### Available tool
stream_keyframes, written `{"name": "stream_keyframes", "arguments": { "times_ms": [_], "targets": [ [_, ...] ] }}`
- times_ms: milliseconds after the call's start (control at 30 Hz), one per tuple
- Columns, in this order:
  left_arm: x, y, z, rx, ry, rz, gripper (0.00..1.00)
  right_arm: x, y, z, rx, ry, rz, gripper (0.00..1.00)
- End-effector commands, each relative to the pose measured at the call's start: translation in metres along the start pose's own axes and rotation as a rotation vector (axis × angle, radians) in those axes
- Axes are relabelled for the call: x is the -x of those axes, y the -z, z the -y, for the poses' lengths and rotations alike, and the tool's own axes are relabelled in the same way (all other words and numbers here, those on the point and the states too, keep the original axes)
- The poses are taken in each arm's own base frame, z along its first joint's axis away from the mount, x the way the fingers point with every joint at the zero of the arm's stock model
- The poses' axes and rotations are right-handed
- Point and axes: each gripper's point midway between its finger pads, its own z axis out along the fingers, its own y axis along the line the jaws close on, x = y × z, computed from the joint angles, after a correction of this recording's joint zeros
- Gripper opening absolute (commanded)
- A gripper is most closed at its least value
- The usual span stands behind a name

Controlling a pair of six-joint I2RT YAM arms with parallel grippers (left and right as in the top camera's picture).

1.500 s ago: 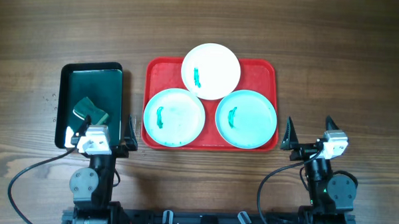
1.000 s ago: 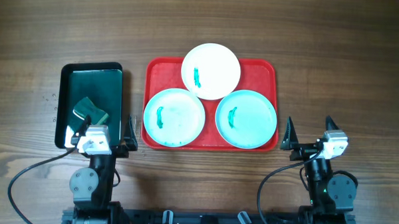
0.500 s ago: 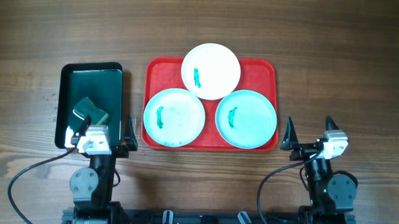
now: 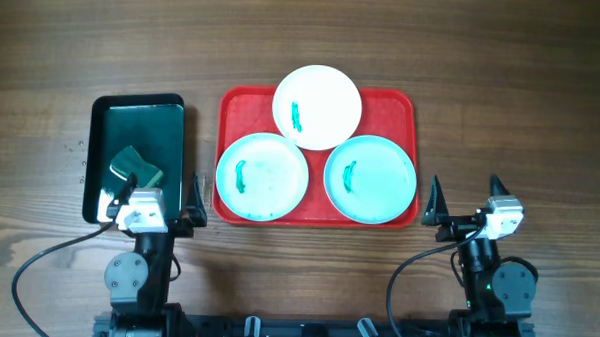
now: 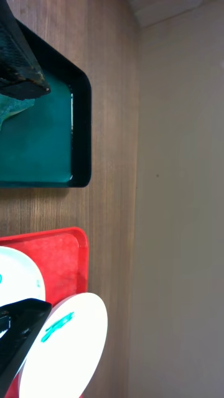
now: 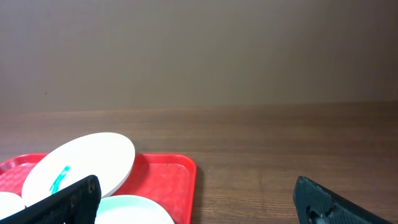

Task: Clean dirty plates on tray and stack at the side

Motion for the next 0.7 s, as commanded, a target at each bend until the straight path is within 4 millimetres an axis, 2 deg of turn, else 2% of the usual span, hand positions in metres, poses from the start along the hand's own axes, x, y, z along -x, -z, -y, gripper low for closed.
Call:
{"name": "stream_keyframes", "arguments": {
  "times_ms": [0,33,67,100,133,200,233,267,300,367,400,467,500,567,600,667],
  "targets": [
    [-0.001,0.0,0.003,-0.016,-0.019,0.002,1.0,-0.001,0.0,-0.004,0.021,-0.013,-0.003,1.0],
    [0.003,0.0,0.014,-0.084,0.003,0.018,1.0,-0.001,0.0,-0.004,0.021,-0.013,-0.003,1.0],
    [0.012,0.006,0.043,-0.257,0.092,0.04,1.0,-0.001,0.0,-0.004,0.021,-0.013,-0.003,1.0],
    [0.023,0.021,0.081,-0.495,0.167,0.052,1.0,-0.001,0.0,-0.004,0.021,-0.013,-0.003,1.0],
    [0.026,0.035,0.102,-0.643,0.18,0.044,1.0,-0.001,0.0,-0.004,0.021,-0.013,-0.003,1.0],
    [0.024,0.053,0.123,-0.799,0.168,0.018,1.0,-0.001,0.0,-0.004,0.021,-0.013,-0.003,1.0],
    [0.031,0.071,0.138,-0.934,0.131,0.045,1.0,-0.001,0.0,-0.004,0.021,-0.013,-0.003,1.0],
    [0.038,0.099,0.154,-1.104,0.052,0.093,1.0,-0.001,0.0,-0.004,0.021,-0.013,-0.003,1.0],
    [0.043,0.11,0.159,-1.166,0.006,0.129,1.0,-0.001,0.0,-0.004,0.021,-0.013,-0.003,1.0],
    [0.066,0.125,0.161,-1.202,-0.035,0.236,1.0,-0.001,0.0,-0.004,0.021,-0.013,-0.003,1.0],
    [0.086,0.127,0.158,-1.16,-0.042,0.323,1.0,-0.001,0.0,-0.004,0.021,-0.013,-0.003,1.0],
    [0.111,0.118,0.147,-1.047,-0.005,0.383,1.0,-0.001,0.0,-0.004,0.021,-0.013,-0.003,1.0],
    [0.127,0.105,0.136,-0.939,0.03,0.396,1.0,-0.001,0.0,-0.004,0.021,-0.013,-0.003,1.0],
    [0.14,0.081,0.117,-0.769,0.033,0.337,1.0,-0.001,0.0,-0.004,0.021,-0.013,-0.003,1.0],
    [0.146,0.06,0.099,-0.632,0.059,0.239,1.0,-0.001,0.0,-0.004,0.021,-0.013,-0.003,1.0],
    [0.144,0.031,0.073,-0.446,0.059,0.015,1.0,-0.001,0.0,-0.004,0.021,-0.013,-0.003,1.0]
  ]
}}
